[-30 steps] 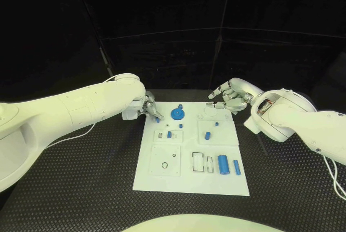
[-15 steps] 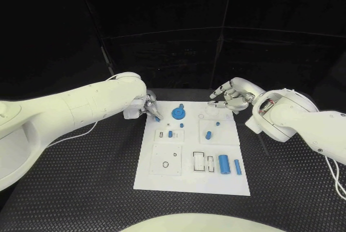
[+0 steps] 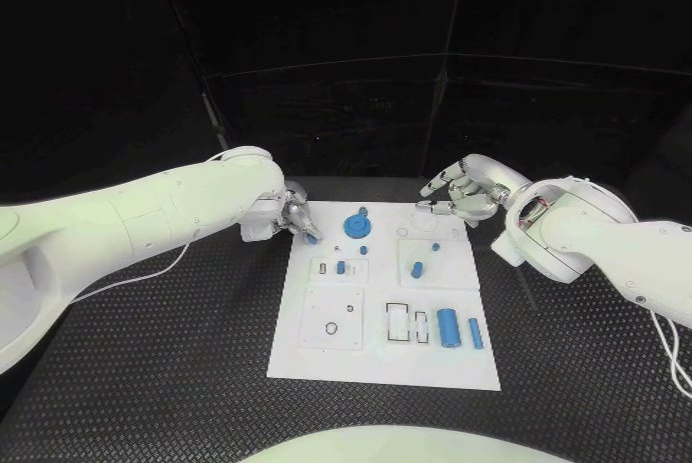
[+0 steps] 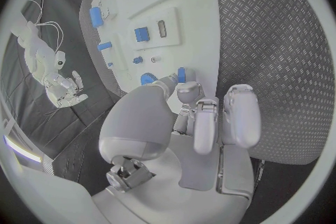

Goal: Assemble the parts on the task board

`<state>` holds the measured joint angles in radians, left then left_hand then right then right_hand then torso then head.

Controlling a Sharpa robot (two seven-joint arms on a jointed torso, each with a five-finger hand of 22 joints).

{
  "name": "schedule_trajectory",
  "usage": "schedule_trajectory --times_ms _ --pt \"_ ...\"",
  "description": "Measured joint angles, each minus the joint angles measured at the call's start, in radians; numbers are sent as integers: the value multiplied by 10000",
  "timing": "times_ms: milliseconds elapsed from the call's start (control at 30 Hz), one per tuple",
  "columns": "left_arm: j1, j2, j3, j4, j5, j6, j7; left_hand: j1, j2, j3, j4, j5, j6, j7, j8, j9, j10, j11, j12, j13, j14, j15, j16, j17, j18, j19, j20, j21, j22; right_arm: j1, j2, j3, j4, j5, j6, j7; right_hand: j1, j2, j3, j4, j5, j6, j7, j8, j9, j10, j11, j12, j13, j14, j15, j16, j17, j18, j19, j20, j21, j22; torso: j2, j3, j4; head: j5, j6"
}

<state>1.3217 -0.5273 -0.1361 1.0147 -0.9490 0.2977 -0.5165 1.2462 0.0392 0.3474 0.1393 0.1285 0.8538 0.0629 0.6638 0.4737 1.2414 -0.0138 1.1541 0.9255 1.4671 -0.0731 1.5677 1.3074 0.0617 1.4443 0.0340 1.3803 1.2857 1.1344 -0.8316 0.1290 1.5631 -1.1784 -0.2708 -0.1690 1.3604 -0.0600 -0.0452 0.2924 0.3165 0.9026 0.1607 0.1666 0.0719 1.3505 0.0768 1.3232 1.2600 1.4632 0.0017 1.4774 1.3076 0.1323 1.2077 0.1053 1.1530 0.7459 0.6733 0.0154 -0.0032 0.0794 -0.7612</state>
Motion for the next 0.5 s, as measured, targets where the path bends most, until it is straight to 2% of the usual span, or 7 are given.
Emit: schedule_trajectory --times_ms 167,233,500 --pt "0 -449 10 663 62 -308 8 -90 -87 234 -70 -2 0 1 65 6 20 20 0 0 0 0 0 0 0 0 0 0 0 0 -2 0 -24 1 1 4 0 0 0 0 0 0 0 0 0 0 0 0 0 0 0 0 0 0 0 0 0 1 -5 0 7 -1 3" --pt "0 -638 13 993 81 -447 12 -209 -122 477 -234 -8 1 3 113 19 35 36 0 1 0 0 0 0 -1 0 0 0 0 0 -4 0 -37 1 1 5 0 0 0 0 0 0 0 0 0 0 0 0 1 0 0 0 0 0 0 0 0 1 -7 0 8 7 2" --pt "0 -1415 14 2402 131 -1176 70 -412 -302 919 -201 -10 -10 21 268 77 146 -7 0 17 0 -1 0 0 0 0 0 0 59 -1 1 -1 -87 2 1 14 0 0 0 0 0 0 0 0 0 0 0 0 1 0 0 0 -1 0 0 0 0 1 -8 0 14 73 -19"
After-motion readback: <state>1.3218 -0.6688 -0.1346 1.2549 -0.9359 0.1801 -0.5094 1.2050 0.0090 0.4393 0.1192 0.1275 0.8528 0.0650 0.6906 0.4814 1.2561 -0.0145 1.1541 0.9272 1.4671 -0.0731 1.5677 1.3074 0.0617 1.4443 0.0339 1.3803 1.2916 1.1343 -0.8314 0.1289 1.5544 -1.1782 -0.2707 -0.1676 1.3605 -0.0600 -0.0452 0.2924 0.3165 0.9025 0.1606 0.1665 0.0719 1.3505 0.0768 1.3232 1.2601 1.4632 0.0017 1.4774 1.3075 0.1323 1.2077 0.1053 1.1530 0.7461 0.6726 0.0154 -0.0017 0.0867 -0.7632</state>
